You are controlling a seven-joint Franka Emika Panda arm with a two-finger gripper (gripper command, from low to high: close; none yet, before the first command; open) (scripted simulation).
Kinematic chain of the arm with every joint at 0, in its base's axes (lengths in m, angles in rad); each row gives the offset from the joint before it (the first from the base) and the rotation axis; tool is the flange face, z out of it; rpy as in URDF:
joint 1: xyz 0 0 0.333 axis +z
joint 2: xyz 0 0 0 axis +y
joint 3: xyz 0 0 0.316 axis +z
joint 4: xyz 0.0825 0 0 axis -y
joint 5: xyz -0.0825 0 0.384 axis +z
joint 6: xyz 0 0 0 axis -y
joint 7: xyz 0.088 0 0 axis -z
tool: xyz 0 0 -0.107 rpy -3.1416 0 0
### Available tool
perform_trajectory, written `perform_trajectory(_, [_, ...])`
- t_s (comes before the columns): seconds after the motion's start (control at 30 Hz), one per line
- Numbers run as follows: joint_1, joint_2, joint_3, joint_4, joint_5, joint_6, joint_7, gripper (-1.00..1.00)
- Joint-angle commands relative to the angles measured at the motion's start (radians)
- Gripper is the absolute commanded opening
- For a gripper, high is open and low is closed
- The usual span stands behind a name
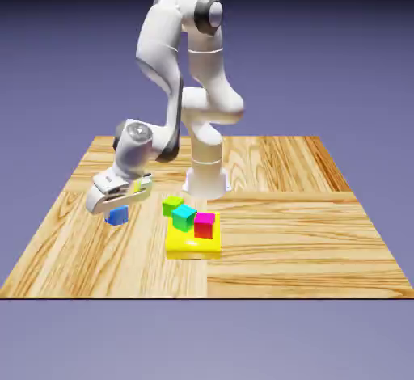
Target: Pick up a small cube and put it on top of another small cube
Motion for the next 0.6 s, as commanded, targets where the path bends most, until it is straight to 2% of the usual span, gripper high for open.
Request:
perform_trajectory(0.0, [-0.014, -0.013, 0.021, -0.001, 0.043, -0.023, 0.043, -1.00])
perform_trajectory(0.57, [-0.215, -0.233, 0.381, -0.026, 0.782, -0.422, 0.761, -1.00])
